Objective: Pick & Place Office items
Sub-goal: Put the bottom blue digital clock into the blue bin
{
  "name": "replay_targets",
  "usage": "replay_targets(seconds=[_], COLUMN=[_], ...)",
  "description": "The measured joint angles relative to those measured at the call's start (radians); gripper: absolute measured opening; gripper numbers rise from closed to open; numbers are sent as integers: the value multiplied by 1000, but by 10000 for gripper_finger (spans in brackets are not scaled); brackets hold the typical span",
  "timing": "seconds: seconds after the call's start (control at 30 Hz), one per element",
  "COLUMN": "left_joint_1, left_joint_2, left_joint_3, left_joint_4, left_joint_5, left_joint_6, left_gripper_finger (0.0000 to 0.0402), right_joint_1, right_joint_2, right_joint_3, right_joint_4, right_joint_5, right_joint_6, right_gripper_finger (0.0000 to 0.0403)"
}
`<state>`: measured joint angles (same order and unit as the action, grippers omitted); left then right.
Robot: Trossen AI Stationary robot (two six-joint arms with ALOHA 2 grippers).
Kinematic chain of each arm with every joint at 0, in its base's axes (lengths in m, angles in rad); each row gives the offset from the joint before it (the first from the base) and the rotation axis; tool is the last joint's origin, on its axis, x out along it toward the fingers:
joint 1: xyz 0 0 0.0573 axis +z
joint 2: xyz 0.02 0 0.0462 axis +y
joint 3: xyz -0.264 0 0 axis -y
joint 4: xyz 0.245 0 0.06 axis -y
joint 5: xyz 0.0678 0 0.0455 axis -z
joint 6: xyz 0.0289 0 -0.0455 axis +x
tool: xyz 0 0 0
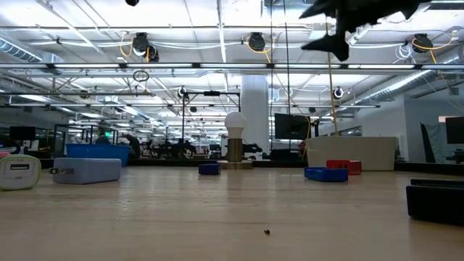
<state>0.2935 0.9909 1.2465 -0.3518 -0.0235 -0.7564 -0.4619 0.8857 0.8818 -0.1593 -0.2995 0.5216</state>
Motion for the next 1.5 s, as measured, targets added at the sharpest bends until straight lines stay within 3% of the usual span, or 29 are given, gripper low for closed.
replay_targets(seconds=[0.1,0.2,0.33,0.47,0.6,0.77,1.03,1.5], left_joint_1=[0,0,0,0,0,0,0,0], left_joint_2=[0,0,0,0,4,-7,-51,-143], left_joint_3=[0,0,0,0,0,0,0,0], left_joint_4=[34,56,57,57,55,52,-14,-197], left_joint_5=[0,0,0,36,100,177,289,340], left_joint_6=[-29,-35,-31,-32,-31,-16,54,138], left_gripper_finger=[237,237,237,237,237,237,237,237], right_joint_1=[8,44,130,226,329,462,584,681], right_joint_2=[4,6,44,103,202,372,600,712], right_joint_3=[0,2,51,154,303,517,710,722], right_joint_4=[47,-82,-322,-352,-406,-619,-729,-911], right_joint_5=[-50,-58,90,145,230,378,382,398], right_joint_6=[119,161,163,221,282,376,580,1000], right_gripper_finger=[318,316,304,288,276,263,243,223])
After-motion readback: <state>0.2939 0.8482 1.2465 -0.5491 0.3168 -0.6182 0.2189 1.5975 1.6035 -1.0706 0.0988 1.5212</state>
